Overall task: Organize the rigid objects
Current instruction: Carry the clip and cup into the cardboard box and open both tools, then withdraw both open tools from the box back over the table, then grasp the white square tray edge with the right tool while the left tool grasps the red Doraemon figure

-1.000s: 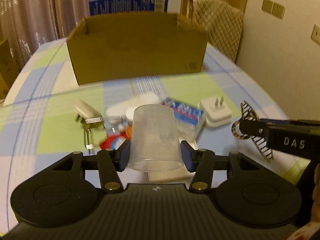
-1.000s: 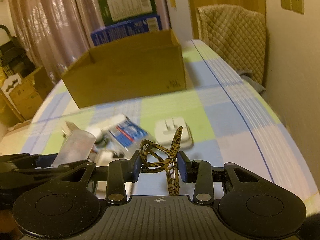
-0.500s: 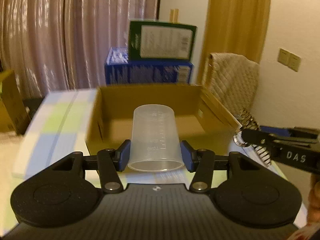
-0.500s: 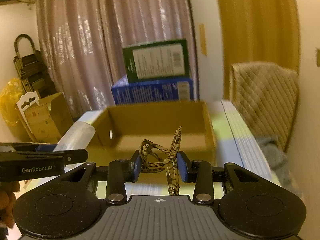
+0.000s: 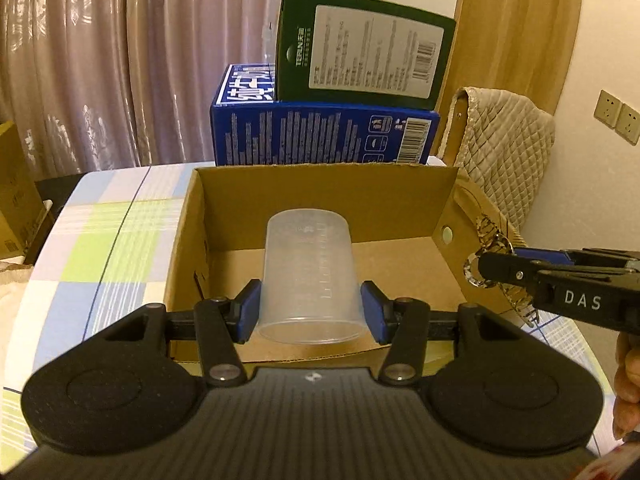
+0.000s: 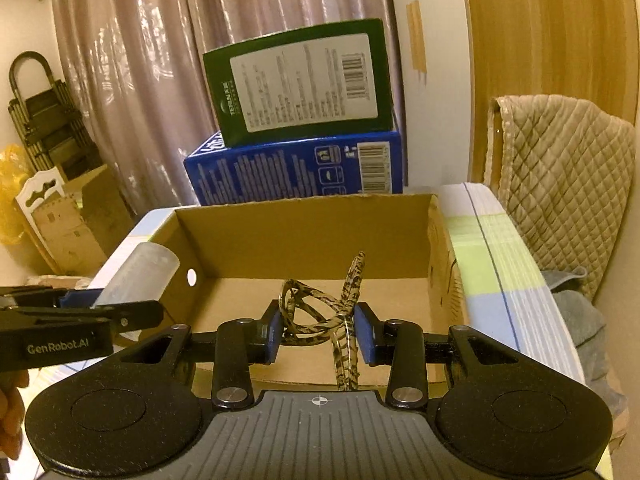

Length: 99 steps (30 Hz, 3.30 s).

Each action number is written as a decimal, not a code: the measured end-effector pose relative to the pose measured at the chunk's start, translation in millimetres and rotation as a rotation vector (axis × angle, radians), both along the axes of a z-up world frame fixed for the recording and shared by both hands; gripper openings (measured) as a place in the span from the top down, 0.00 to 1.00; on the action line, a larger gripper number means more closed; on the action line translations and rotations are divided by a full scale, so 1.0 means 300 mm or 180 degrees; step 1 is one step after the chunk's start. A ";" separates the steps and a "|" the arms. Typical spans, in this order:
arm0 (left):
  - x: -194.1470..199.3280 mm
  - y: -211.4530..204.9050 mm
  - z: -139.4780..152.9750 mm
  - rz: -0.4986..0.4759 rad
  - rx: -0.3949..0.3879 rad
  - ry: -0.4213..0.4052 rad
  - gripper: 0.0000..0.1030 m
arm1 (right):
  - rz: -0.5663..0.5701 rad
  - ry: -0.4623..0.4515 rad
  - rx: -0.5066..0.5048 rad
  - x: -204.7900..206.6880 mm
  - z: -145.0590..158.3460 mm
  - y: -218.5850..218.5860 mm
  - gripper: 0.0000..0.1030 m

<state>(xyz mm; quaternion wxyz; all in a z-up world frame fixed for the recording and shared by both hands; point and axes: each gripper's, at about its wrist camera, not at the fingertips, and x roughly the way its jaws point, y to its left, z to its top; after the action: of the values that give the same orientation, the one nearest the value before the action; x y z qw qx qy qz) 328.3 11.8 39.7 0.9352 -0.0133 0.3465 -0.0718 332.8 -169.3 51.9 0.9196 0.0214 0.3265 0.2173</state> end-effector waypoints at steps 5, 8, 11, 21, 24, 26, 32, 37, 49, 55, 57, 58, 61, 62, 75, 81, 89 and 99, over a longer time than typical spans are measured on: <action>0.029 0.002 -0.024 -0.0004 0.0010 0.0040 0.53 | 0.0014 0.0027 -0.0002 0.024 -0.016 0.010 0.66; 0.041 0.003 -0.026 -0.0020 0.0021 0.0048 0.47 | 0.0010 0.0030 -0.0013 0.029 -0.020 0.016 0.66; 0.026 0.017 -0.012 0.0013 -0.0030 -0.0017 0.43 | 0.0012 0.0008 0.0011 0.027 -0.017 0.013 0.74; -0.048 0.058 0.031 0.0129 -0.0073 -0.0103 0.43 | -0.0008 -0.0065 0.0043 0.016 0.013 -0.001 0.74; -0.070 0.060 0.045 0.0145 -0.0098 -0.0131 0.43 | -0.0010 -0.0081 0.0064 -0.006 0.034 -0.015 0.74; -0.088 0.056 0.056 0.0143 -0.0102 -0.0146 0.43 | -0.0001 -0.0092 0.0073 -0.026 0.051 -0.023 0.74; -0.175 0.049 0.105 0.0175 -0.0130 -0.0221 0.43 | 0.0030 -0.0183 0.0086 -0.126 0.116 -0.049 0.74; -0.296 0.046 0.165 0.0195 -0.0145 -0.0337 0.43 | 0.0024 -0.0251 0.0167 -0.272 0.173 -0.088 0.74; -0.681 0.027 0.168 0.0294 -0.0249 -0.0331 0.34 | -0.0178 -0.0155 0.0175 -0.660 0.147 -0.208 0.41; -0.840 -0.008 0.102 0.0332 -0.0232 -0.0181 0.18 | -0.0412 -0.0027 0.0167 -0.812 0.091 -0.280 0.22; -0.878 -0.014 0.079 0.0330 -0.0215 -0.0146 0.09 | -0.0490 0.0009 0.0169 -0.858 0.072 -0.308 0.18; -0.896 -0.019 0.068 0.0338 -0.0197 -0.0123 0.08 | -0.0527 0.0044 0.0170 -0.881 0.061 -0.319 0.17; -0.946 -0.029 0.037 0.0346 -0.0161 -0.0079 0.06 | -0.0580 0.0116 0.0159 -0.933 0.031 -0.346 0.15; -0.960 -0.030 0.028 0.0355 -0.0142 -0.0060 0.05 | -0.0584 0.0140 0.0145 -0.949 0.020 -0.351 0.15; -1.042 0.012 -0.065 0.0362 0.0016 0.0102 0.01 | -0.0492 0.0326 0.0118 -1.020 -0.053 -0.287 0.10; -1.023 0.058 -0.088 0.0392 -0.0023 0.0148 0.01 | -0.0416 0.0335 0.0049 -1.023 -0.080 -0.233 0.10; -0.973 0.151 -0.117 0.0444 -0.0051 0.0177 0.01 | -0.0280 0.0423 -0.0076 -1.000 -0.165 -0.115 0.09; -0.874 0.206 -0.170 0.0386 0.0000 0.0174 0.01 | -0.0214 0.0459 -0.0190 -0.919 -0.285 0.040 0.05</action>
<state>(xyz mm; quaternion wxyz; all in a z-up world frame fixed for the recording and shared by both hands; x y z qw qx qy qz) 66.2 73.5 -11.4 0.9280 -0.0362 0.3705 -0.0147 57.2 -157.3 -33.6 0.9008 0.0205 0.3973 0.1743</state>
